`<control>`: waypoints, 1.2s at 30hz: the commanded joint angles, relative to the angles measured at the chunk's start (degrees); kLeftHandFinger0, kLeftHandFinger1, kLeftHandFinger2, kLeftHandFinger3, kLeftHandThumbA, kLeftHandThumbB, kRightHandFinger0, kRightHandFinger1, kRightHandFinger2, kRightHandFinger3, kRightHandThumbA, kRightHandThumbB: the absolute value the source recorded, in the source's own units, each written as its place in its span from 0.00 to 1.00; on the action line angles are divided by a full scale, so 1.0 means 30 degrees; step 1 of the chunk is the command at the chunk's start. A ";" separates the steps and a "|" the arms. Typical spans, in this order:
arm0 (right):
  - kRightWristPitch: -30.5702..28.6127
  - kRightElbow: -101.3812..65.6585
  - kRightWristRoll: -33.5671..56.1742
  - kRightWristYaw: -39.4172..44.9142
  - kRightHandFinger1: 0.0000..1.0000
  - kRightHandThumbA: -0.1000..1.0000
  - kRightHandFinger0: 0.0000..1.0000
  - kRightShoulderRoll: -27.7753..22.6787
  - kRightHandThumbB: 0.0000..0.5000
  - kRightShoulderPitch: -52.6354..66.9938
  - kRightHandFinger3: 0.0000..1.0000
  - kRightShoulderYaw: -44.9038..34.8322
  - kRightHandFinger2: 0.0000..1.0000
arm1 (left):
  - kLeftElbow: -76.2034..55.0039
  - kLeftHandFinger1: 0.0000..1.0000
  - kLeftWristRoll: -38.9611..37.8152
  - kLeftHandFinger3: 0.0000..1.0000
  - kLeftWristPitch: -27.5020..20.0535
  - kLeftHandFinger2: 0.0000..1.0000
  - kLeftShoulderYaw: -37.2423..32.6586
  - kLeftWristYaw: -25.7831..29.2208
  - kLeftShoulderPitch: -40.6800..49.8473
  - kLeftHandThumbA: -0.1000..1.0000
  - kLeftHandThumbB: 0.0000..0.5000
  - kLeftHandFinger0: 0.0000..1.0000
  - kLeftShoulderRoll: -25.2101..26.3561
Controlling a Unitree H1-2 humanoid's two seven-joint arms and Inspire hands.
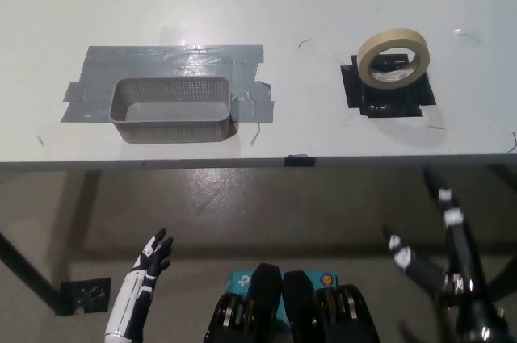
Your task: The robot picks the tape placed on the black area with right hand and places it in the small grey container.
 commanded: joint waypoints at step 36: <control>0.6879 1.3908 -0.8831 -0.0139 1.00 0.93 1.00 -0.5423 0.95 -1.7296 1.00 0.4884 1.00 | -0.1556 1.00 0.0765 1.00 -0.0600 1.00 -0.0225 0.0002 0.0942 1.00 0.33 1.00 0.0291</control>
